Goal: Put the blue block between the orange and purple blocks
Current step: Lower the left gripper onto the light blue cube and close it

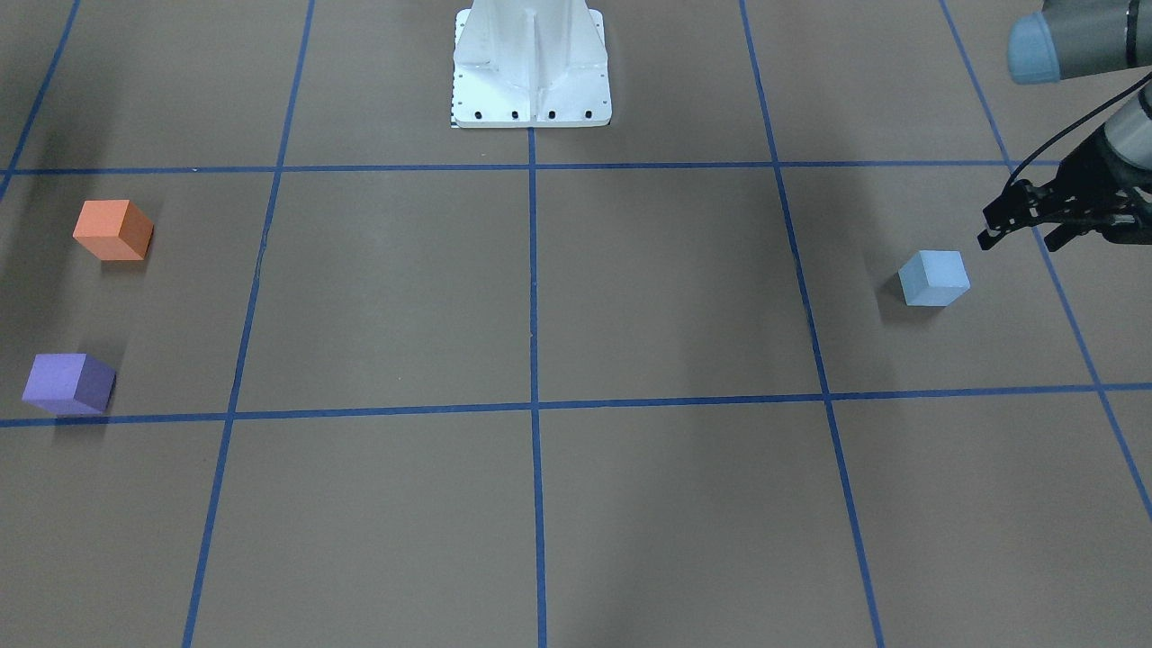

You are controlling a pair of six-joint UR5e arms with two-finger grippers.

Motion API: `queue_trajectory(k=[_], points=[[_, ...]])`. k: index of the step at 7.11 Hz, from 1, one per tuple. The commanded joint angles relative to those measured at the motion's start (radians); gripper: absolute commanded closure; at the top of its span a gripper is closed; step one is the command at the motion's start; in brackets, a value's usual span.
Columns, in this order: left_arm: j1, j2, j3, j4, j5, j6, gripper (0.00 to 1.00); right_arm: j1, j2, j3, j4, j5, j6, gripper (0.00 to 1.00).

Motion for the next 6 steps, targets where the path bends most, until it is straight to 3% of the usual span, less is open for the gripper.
queue_trajectory(k=[1, 3, 6], points=[[0.105, 0.007, 0.048, -0.105, 0.09, -0.101, 0.0, 0.0, 0.001, 0.001, 0.0, 0.0, 0.0, 0.0], [0.155, 0.007, 0.102, -0.171, 0.157, -0.123, 0.0, 0.0, -0.001, 0.001, 0.0, 0.001, 0.0, 0.0], [0.182, 0.006, 0.122, -0.173, 0.167, -0.12, 0.0, 0.0, -0.001, 0.001, 0.0, 0.0, 0.0, 0.0]])
